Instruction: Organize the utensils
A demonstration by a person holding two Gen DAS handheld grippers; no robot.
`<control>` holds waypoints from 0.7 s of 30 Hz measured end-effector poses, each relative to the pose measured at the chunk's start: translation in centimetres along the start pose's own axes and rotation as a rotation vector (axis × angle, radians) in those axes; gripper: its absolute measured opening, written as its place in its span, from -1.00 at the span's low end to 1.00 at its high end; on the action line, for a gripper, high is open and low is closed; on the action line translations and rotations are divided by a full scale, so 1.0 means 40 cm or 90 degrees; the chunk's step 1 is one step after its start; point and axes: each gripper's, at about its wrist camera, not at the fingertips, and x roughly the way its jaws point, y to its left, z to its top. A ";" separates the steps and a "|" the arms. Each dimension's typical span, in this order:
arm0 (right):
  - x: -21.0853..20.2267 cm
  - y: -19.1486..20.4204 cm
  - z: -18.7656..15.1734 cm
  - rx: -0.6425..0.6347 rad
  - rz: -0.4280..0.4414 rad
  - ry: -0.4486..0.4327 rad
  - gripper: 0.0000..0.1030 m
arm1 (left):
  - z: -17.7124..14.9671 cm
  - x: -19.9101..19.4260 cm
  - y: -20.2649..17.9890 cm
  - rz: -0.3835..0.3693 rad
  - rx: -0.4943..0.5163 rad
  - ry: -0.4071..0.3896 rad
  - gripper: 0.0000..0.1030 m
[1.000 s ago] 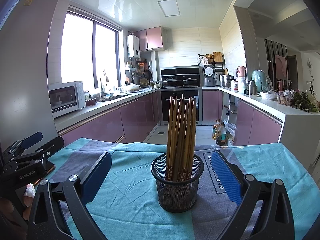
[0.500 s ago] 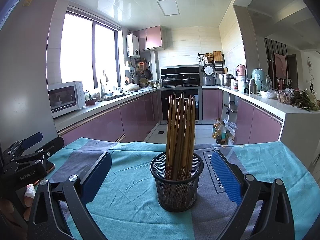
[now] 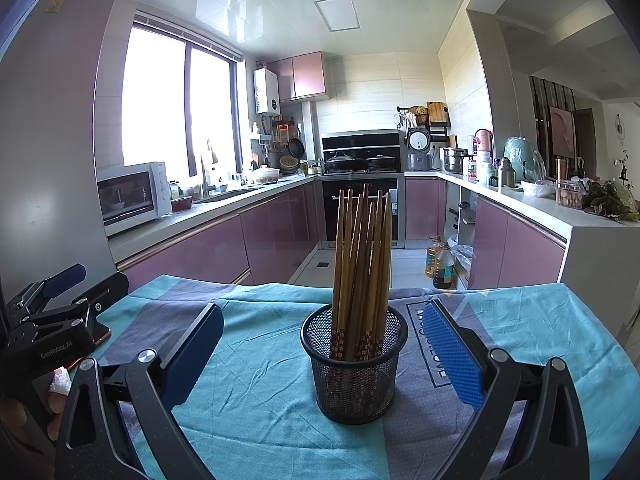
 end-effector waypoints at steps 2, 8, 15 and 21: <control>0.000 0.001 0.000 0.001 0.001 0.000 0.87 | -0.001 -0.001 0.000 0.001 0.001 -0.001 0.89; -0.001 -0.001 0.001 0.000 0.000 -0.001 0.87 | 0.000 0.001 0.001 0.000 0.001 0.000 0.89; 0.000 0.002 0.001 -0.001 0.002 0.001 0.87 | -0.002 0.000 0.000 -0.002 0.002 0.000 0.89; -0.001 -0.008 -0.002 -0.005 -0.005 0.005 0.87 | -0.004 0.004 0.000 -0.004 0.010 0.002 0.89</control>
